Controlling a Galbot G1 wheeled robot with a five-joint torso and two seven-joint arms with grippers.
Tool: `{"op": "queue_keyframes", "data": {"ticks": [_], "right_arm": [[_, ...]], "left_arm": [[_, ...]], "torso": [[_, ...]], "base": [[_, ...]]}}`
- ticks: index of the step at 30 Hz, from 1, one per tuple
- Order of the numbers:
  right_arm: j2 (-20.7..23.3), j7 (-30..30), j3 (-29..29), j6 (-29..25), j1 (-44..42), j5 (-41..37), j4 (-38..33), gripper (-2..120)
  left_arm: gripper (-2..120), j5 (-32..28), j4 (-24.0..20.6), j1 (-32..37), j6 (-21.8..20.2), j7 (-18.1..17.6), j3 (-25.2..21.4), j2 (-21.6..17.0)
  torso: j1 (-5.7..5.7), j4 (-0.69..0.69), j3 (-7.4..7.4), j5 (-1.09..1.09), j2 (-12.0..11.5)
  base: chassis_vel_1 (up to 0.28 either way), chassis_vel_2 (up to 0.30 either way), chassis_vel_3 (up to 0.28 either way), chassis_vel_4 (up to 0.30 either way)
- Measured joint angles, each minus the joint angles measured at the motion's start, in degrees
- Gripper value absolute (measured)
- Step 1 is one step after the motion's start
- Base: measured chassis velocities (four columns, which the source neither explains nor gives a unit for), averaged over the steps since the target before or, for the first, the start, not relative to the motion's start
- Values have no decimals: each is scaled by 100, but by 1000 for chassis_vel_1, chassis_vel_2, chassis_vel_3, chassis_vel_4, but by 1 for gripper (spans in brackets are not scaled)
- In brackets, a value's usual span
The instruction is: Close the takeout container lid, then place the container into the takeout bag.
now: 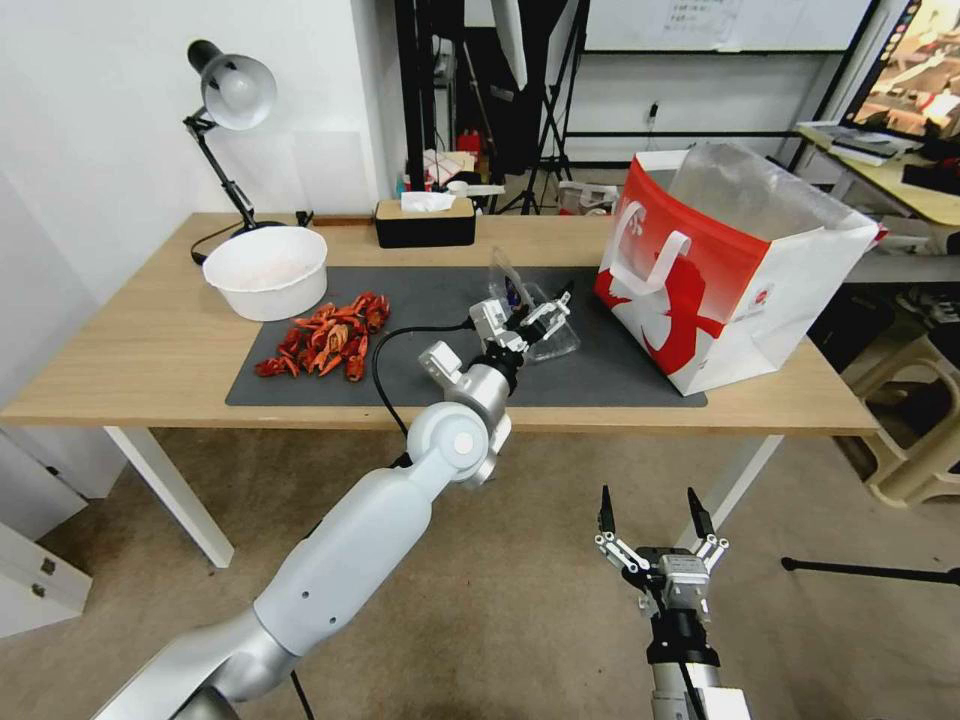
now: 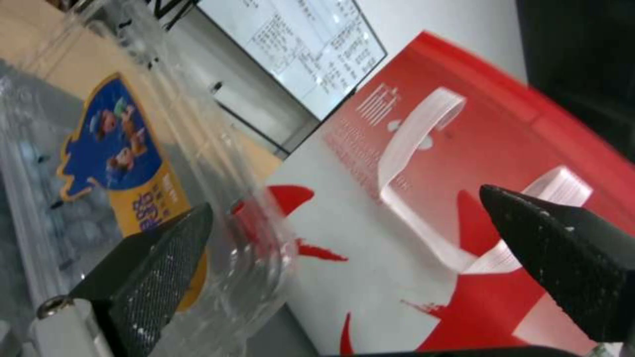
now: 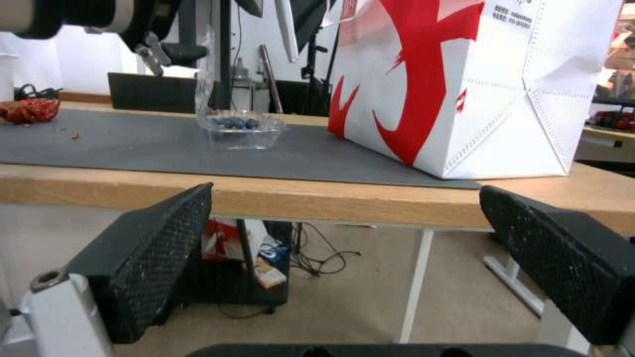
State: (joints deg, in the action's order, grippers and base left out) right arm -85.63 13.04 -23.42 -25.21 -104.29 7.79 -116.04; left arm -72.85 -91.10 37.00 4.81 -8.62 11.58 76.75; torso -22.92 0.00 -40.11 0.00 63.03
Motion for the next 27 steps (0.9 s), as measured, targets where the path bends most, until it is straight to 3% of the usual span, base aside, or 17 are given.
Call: {"op": "queue_keyframes", "data": {"ticks": [7,14,17,21,27], "right_arm": [[9,4,-15,5,1,3,5,100],[-8,5,-19,4,-28,40,4,100],[-18,8,-21,-18,-42,78,-1,100],[-31,10,-7,-33,-47,100,1,100],[-36,10,14,-44,-48,108,2,100]], "left_arm": [[99,-14,109,-111,-153,-201,67,92],[74,-519,209,-234,-348,-458,43,270],[58,-823,354,-304,-495,-871,26,395],[45,-1079,402,-338,-586,-1073,-38,450],[25,-1106,436,-360,-758,-1308,-59,483]], "torso": [[0,0,0,0,0],[0,0,0,0,0],[0,-1,0,0,0],[0,0,0,0,0],[0,0,0,0,0]], "base": [[0,0,0,0],[0,0,0,0],[0,0,0,0],[0,0,0,0],[0,0,0,0]]}}
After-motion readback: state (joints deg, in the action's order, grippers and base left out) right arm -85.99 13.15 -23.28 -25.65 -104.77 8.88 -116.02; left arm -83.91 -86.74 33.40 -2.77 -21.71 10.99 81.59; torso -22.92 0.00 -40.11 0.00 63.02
